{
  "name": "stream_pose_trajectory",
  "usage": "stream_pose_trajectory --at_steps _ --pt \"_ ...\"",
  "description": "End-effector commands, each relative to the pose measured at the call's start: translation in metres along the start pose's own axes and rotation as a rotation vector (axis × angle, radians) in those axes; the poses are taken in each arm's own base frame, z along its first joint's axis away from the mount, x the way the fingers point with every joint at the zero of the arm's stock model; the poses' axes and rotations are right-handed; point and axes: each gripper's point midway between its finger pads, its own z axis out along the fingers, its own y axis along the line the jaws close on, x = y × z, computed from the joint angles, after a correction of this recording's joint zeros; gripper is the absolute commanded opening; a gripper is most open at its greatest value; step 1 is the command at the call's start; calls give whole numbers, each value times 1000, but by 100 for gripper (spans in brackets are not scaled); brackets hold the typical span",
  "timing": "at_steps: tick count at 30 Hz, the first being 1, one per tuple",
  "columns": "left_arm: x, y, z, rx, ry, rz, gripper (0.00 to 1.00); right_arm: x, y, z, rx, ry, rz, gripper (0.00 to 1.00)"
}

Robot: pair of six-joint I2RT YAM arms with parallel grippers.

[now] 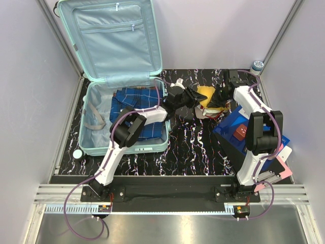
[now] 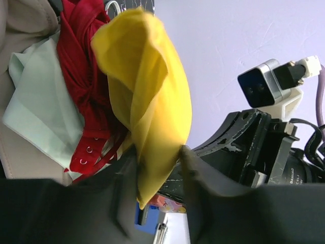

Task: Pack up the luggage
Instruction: Pick up the clothes at the center of the board.

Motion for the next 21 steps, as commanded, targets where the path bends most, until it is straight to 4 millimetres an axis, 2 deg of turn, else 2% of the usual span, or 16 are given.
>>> stream_pose_trajectory --at_steps 1,2,3,5,6,8,9,12,13,16,21 --pt "1 -16 4 86 19 6 28 -9 15 -21 -58 -47 -33 0" --pt "0 -18 4 97 19 7 24 -9 15 -22 -58 -48 -35 0" --pt "0 -18 4 101 19 8 15 -9 16 -22 -61 -47 -35 0" --pt "1 -22 4 120 23 17 6 -8 16 -23 -61 -48 -40 0" --pt "1 -22 4 126 23 29 2 -8 16 -23 -62 -48 -40 0" --pt "1 -29 2 153 27 53 0 -7 17 -26 -67 -50 -46 5" --pt "0 -30 2 162 23 75 0 -7 17 -28 -66 -51 -45 17" --pt "-3 -44 -4 213 6 147 0 -4 17 -35 -70 -54 -58 40" --pt "-5 -54 -8 232 -2 170 0 -4 19 -40 -76 -63 -63 57" --pt "-7 -68 -14 269 -15 247 0 1 18 -51 -75 -72 -78 73" --pt "-5 -88 -26 338 -17 321 0 7 18 -78 -77 -103 -110 87"
